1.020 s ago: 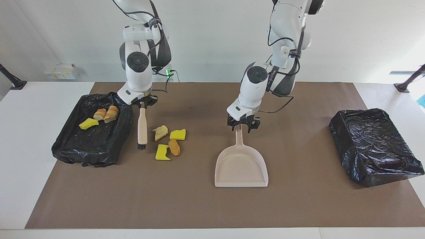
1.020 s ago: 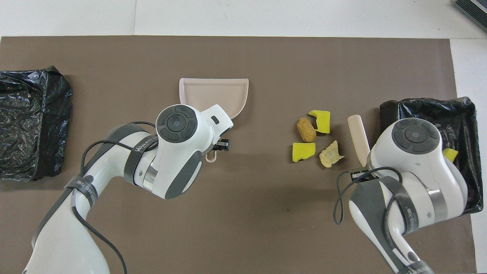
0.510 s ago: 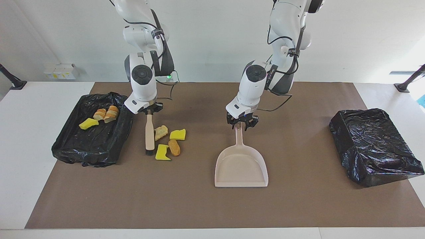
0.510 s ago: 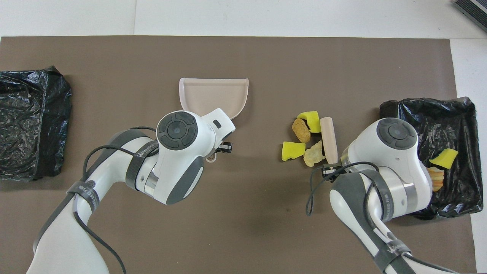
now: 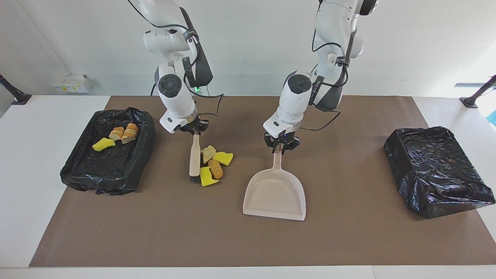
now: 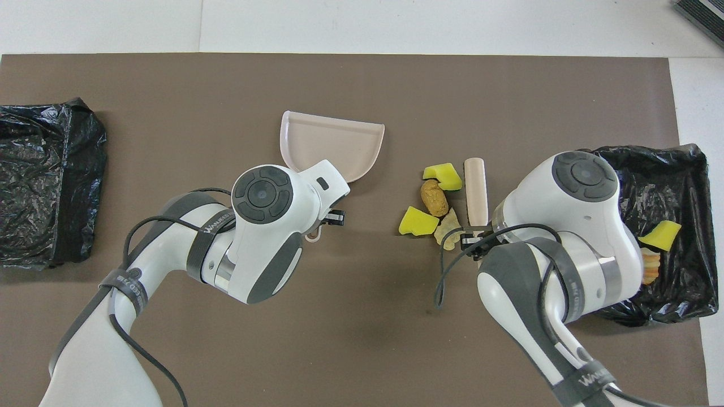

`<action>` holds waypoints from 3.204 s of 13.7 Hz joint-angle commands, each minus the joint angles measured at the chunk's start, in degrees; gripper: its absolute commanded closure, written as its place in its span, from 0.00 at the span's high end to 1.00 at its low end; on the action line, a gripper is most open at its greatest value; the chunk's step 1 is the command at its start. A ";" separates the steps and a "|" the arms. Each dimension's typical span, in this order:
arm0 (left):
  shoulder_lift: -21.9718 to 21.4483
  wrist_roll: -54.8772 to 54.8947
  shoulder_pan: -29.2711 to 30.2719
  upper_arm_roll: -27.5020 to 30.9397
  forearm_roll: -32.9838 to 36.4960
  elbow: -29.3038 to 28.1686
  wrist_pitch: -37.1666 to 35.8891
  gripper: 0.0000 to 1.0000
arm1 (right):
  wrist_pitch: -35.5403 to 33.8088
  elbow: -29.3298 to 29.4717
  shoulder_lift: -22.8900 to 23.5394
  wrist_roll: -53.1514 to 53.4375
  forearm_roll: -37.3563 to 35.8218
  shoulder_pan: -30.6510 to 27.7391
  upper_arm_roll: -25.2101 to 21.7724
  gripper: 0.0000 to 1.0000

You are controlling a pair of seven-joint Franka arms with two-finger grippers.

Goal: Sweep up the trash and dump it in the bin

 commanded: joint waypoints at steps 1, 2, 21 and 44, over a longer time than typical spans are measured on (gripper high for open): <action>-1.36 4.12 0.64 0.75 -0.78 -1.68 0.61 0.00 | -3.80 1.90 -0.66 -1.74 -7.80 -1.00 0.14 0.00; -1.36 5.70 0.82 0.93 -0.78 -1.50 -0.08 0.00 | -3.71 1.37 -0.84 -5.49 -9.05 -1.95 0.06 0.00; -9.44 74.01 8.92 1.28 4.93 -3.68 -16.71 0.00 | 4.98 -4.61 4.70 -9.93 -0.81 1.02 0.49 0.00; -7.07 75.77 3.37 1.10 2.39 -9.58 -0.53 0.00 | 5.28 3.37 5.58 -2.81 8.55 12.01 0.49 0.00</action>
